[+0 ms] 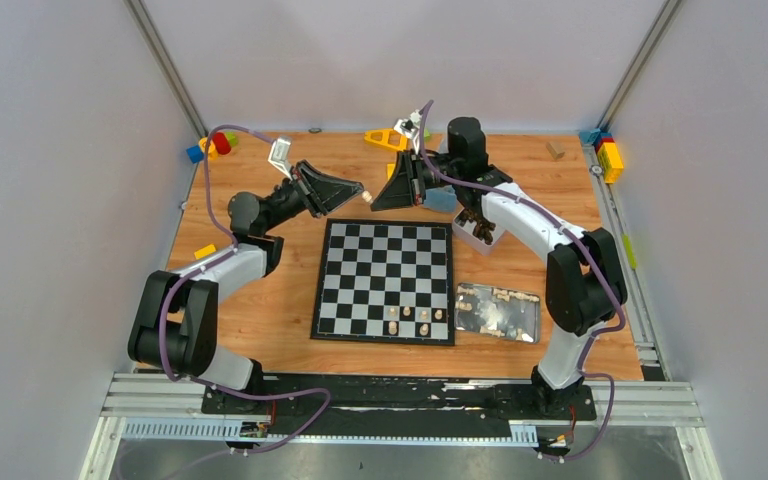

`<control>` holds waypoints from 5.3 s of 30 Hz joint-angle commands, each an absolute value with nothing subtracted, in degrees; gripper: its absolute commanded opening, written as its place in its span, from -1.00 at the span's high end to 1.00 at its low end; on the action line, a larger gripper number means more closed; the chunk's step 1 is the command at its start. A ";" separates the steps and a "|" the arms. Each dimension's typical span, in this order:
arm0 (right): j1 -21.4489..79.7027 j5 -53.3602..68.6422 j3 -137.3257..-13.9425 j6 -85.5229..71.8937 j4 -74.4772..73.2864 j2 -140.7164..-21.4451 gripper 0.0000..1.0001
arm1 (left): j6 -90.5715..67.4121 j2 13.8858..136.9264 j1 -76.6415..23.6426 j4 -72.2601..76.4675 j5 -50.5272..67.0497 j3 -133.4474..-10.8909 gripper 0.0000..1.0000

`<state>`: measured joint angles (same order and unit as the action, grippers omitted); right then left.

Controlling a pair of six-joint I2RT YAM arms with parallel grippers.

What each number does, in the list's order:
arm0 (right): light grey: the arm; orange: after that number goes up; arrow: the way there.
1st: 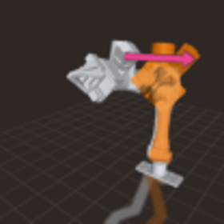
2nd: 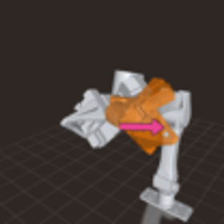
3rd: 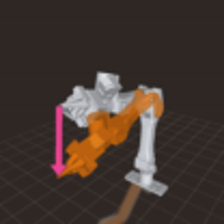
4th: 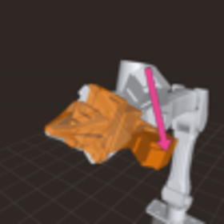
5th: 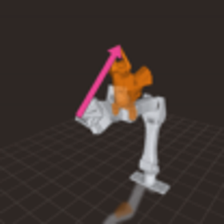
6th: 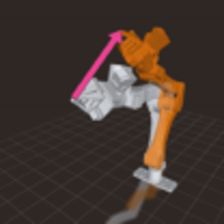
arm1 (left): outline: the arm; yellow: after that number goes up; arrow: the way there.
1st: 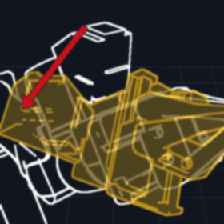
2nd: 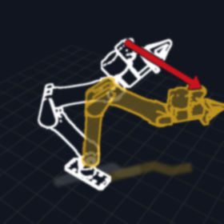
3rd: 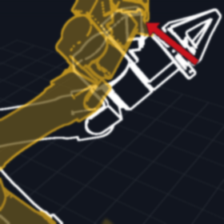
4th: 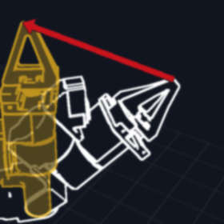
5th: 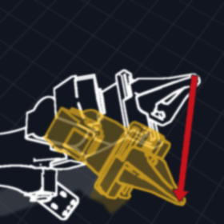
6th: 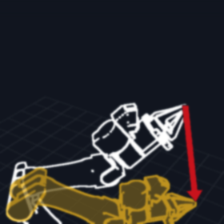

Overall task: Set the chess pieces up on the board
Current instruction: Pick up the chess piece from the storage box, then place the chess piece on the chessboard.

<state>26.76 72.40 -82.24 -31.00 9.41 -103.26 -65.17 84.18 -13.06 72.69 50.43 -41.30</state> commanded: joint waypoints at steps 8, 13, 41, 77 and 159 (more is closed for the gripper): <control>21.66 65.46 -83.02 -2.34 -22.15 -96.47 1.00 | -33.22 73.61 -12.64 41.68 54.23 -44.06 1.00; 22.68 51.66 -85.25 14.50 -42.85 -94.84 1.00 | -9.60 70.30 -12.44 13.77 55.27 -48.53 1.00; 62.83 -4.69 -120.81 40.17 -88.04 -129.20 0.96 | 10.16 57.44 13.78 -24.16 38.41 -53.89 1.00; 70.29 -14.15 -120.03 43.95 -88.01 -135.97 0.70 | 10.35 57.00 15.37 -24.67 41.88 -53.61 1.00; 37.80 29.01 -97.26 31.50 -64.06 -96.45 0.17 | 92.44 62.45 3.79 -58.23 82.49 -44.17 0.55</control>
